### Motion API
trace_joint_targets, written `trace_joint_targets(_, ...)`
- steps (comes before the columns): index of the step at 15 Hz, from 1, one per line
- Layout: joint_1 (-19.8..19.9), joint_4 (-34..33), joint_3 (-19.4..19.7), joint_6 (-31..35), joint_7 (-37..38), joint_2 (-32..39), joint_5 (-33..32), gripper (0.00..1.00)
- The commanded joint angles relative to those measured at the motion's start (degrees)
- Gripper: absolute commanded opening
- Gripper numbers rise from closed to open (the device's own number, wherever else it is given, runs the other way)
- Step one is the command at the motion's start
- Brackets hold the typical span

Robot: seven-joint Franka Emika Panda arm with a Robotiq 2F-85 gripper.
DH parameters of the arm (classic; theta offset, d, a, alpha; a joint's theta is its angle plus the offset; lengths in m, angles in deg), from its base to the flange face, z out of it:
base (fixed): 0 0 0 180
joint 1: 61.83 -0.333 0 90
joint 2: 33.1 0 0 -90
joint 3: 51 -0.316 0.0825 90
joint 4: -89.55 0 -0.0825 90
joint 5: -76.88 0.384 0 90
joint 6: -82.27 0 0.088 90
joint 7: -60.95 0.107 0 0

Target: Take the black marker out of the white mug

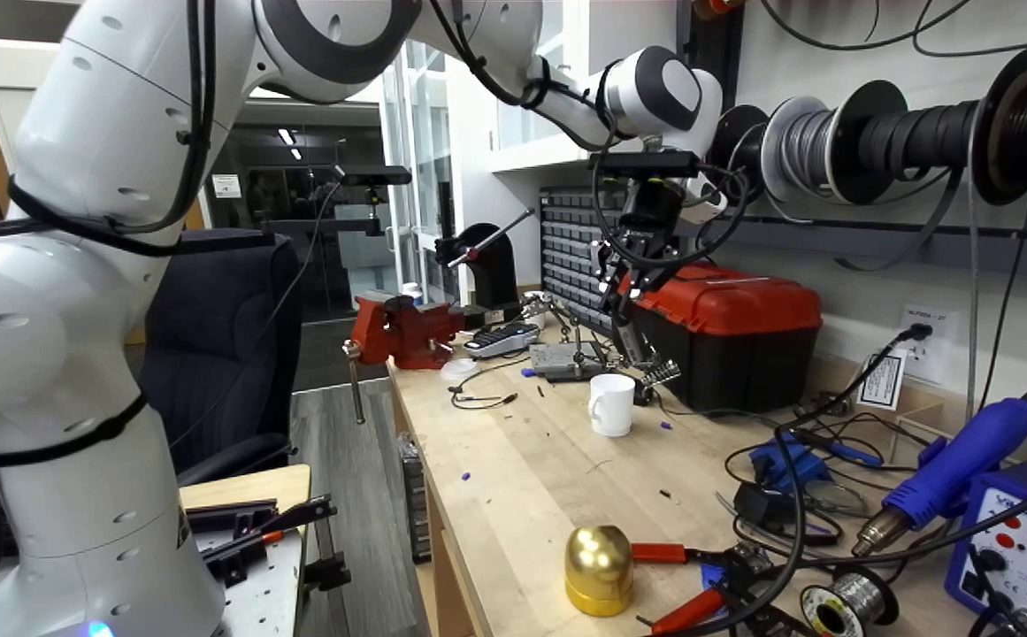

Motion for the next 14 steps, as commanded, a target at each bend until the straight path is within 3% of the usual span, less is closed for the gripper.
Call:
trace_joint_targets(1, 1.13, 7.96, 0.11, 3.13, 2.66, -5.26, 0.27, 0.06)
trace_joint_targets(14, 2.27, 35.50, 0.72, 23.59, 9.59, -22.22, 1.22, 0.06)
